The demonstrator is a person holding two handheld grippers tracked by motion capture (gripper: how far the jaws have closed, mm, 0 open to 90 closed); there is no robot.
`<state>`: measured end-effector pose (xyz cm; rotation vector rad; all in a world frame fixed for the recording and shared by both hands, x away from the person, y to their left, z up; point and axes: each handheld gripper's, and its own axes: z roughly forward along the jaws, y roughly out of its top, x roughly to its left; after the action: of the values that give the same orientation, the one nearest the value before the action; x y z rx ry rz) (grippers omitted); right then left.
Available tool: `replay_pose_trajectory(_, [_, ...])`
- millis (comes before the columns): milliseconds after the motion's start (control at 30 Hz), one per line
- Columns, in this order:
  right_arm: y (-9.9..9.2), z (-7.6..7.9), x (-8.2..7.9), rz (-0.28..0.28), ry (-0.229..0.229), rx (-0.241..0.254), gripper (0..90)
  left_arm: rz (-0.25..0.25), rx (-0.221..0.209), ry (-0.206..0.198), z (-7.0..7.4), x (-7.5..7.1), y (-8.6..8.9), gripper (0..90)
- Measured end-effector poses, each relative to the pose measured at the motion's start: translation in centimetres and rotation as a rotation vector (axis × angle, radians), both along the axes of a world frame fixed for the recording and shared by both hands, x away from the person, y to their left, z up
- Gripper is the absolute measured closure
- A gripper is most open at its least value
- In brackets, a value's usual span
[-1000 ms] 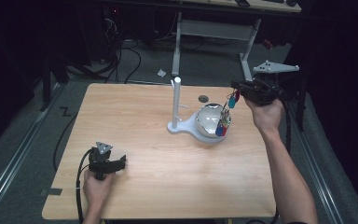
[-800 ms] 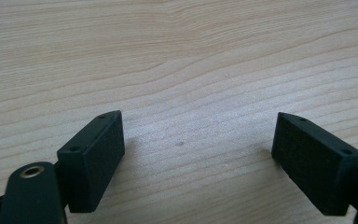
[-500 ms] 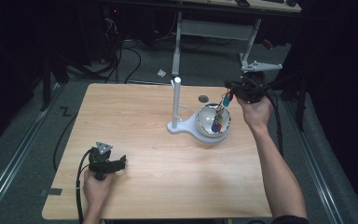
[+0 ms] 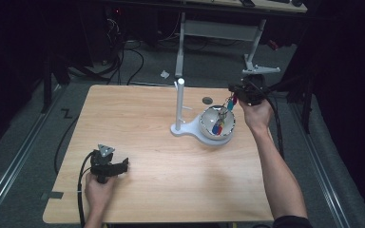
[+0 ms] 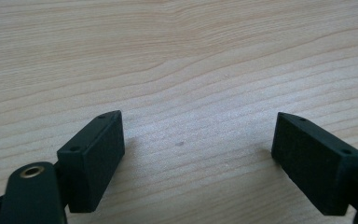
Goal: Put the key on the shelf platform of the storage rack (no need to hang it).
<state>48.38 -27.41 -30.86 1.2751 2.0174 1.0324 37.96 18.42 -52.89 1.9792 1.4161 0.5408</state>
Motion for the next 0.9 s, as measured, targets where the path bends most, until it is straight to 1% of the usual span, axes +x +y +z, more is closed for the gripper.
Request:
replay_pose_trajectory(133, [-0.3, -0.5, 0.3, -0.02, 0.01, -0.008, 87.9, 0.0, 0.0, 0.0, 0.0, 0.0, 0.0, 17.4])
replay_pose_trajectory(367, [-0.3, -2.0, 0.5, -0.027, 0.042, -0.015, 87.8, 0.0, 0.0, 0.0, 0.0, 0.0, 0.0, 17.4])
replay_pose_trajectory(600, [-0.1, -3.3, 0.3, -0.019, 0.064, -0.022, 87.7, 0.0, 0.001, 0.0, 0.0, 0.0, 0.0, 17.4])
replay_pose_trajectory(800, [0.3, -4.2, 0.2, 0.0, 0.085, -0.018, 87.7, 0.0, 0.001, -0.001, 0.0, 0.0, 0.0, 17.4])
replay_pose_trajectory(900, [0.6, -4.8, 0.3, 0.011, 0.099, -0.025, 87.7, 0.0, 0.001, 0.0, 0.0, 0.0, 0.0, 17.4])
